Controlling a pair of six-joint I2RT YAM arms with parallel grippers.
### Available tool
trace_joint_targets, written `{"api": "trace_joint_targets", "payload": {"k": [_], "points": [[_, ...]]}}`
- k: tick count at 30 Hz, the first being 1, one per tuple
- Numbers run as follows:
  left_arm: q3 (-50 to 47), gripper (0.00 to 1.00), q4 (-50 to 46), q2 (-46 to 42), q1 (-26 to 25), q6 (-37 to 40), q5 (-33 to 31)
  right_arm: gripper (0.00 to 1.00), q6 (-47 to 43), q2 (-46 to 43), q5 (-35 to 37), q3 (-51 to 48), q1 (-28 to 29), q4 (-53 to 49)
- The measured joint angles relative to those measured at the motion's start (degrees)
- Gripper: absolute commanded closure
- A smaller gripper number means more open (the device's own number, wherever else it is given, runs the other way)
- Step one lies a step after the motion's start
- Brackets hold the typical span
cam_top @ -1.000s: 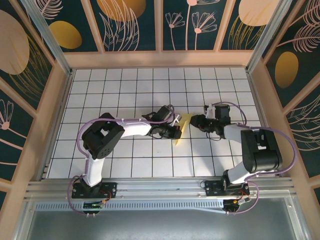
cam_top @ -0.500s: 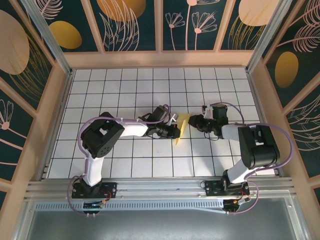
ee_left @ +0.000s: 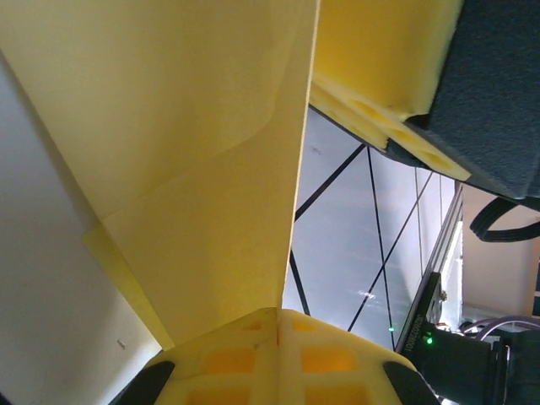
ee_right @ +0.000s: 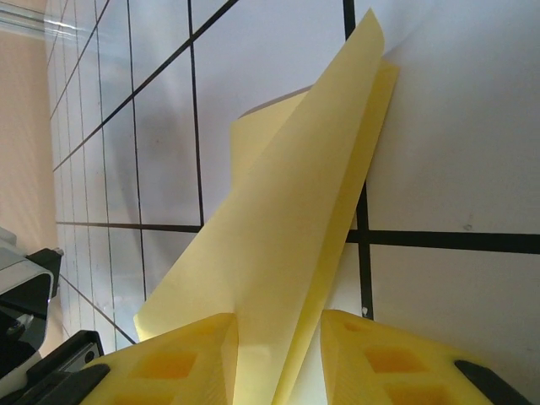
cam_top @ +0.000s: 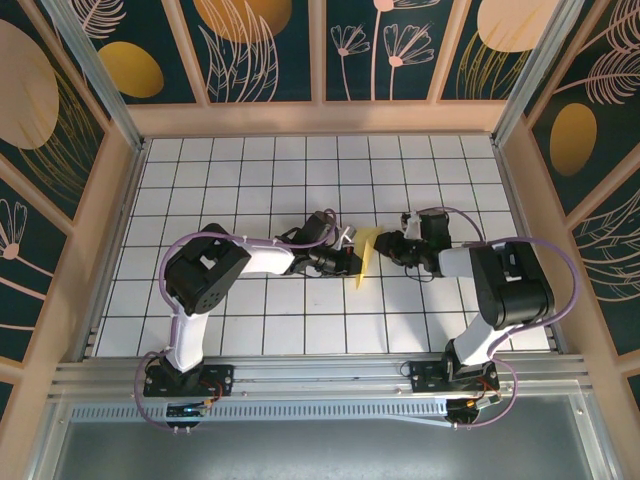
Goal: Fold a paper plane with a square sheet of paper (fold left side to right side)
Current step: Fold the wing for the fifth time at the center of the table.
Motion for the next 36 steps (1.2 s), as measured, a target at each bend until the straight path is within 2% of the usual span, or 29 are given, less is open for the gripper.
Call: {"api": "trace_joint_targets", "payload": {"k": [23, 36], "points": [[-1.5, 1.0, 4.1, 0.8, 0.3, -3.2, 0.6, 0.66, 0.0, 3.1, 2.4, 3.4, 1.7, 0.7], [-2.3, 1.0, 4.5, 1.0, 0.3, -3.6, 0.6, 0.66, -1.1, 4.9, 5.0, 7.3, 3.4, -4.7]]}}
